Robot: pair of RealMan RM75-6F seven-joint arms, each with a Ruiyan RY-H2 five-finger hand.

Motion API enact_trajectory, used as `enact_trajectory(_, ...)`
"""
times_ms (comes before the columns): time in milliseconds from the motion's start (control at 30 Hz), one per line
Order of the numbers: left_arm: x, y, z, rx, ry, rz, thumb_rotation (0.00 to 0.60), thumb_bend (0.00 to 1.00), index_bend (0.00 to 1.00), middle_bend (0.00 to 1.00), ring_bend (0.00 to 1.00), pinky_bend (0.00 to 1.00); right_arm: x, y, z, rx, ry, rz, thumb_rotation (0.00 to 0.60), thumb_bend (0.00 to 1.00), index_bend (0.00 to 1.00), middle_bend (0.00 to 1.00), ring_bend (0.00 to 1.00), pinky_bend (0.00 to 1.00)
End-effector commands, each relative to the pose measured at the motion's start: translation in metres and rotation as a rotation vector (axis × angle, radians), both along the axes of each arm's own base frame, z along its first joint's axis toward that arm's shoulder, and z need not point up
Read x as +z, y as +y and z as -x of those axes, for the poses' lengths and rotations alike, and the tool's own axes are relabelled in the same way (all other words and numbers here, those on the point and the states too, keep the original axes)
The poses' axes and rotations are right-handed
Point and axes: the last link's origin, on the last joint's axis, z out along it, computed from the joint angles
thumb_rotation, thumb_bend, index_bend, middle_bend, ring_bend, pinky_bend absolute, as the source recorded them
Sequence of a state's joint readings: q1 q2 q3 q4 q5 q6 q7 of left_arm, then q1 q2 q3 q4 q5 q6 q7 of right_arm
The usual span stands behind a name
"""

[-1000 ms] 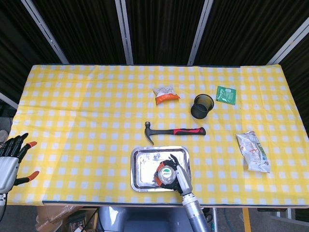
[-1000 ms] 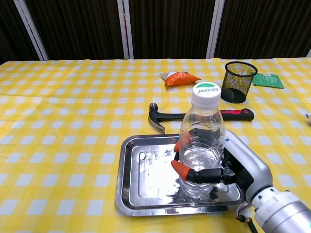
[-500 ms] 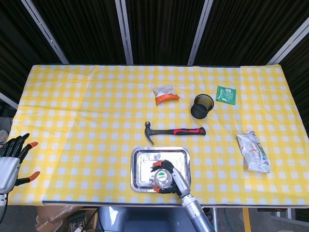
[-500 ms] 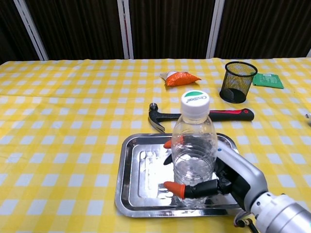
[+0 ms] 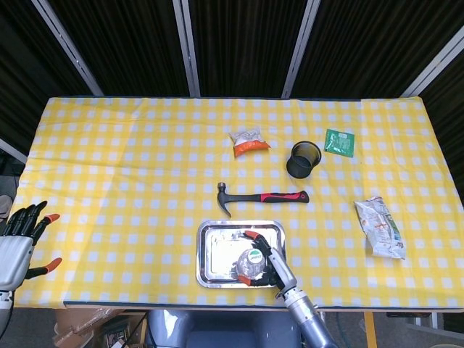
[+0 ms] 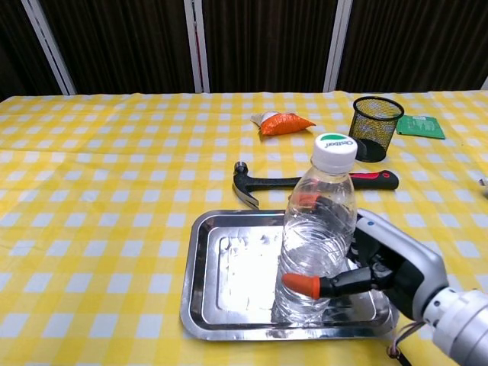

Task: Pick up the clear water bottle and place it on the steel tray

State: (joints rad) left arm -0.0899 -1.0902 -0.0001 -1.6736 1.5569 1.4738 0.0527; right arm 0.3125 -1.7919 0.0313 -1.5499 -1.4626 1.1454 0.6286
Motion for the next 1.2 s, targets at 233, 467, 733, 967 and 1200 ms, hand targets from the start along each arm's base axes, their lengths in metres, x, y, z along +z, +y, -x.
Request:
enact_trajectory(233, 0.000, 0.000, 0.000, -0.001, 0.002, 0.002, 0.600, 0.18, 0.19, 0.00, 0.00, 0.00, 0.051, 0.004, 0.039, -0.005, 0.060, 0.053, 0.600, 0.25, 0.13, 0.14, 0.00, 0.00)
enact_trajectory(467, 0.000, -0.001, 0.000, 0.002, 0.002, -0.002, 0.600, 0.18, 0.19, 0.00, 0.00, 0.00, 0.098, 0.037, 0.082, -0.003, 0.146, 0.037, 0.600, 0.25, 0.14, 0.14, 0.00, 0.00)
enact_trajectory(733, -0.001, -0.002, -0.001, 0.004, 0.008, -0.002, 0.600, 0.18, 0.19, 0.00, 0.00, 0.00, 0.191, 0.037, 0.125, 0.057, 0.462, 0.202, 0.600, 0.25, 0.18, 0.14, 0.00, 0.00)
enact_trajectory(967, -0.001, -0.002, -0.001, 0.005, 0.011, -0.006, 0.600, 0.18, 0.19, 0.00, 0.00, 0.00, 0.234, 0.028, 0.147, 0.044, 1.046, 0.480, 0.600, 0.25, 0.18, 0.14, 0.00, 0.00)
enact_trajectory(1200, 0.004, -0.002, 0.002, 0.020, 0.005, -0.026, 0.600, 0.18, 0.19, 0.00, 0.00, 0.00, 0.234, 0.023, 0.178, 0.019, 1.377, 0.652, 0.600, 0.25, 0.18, 0.13, 0.00, 0.00)
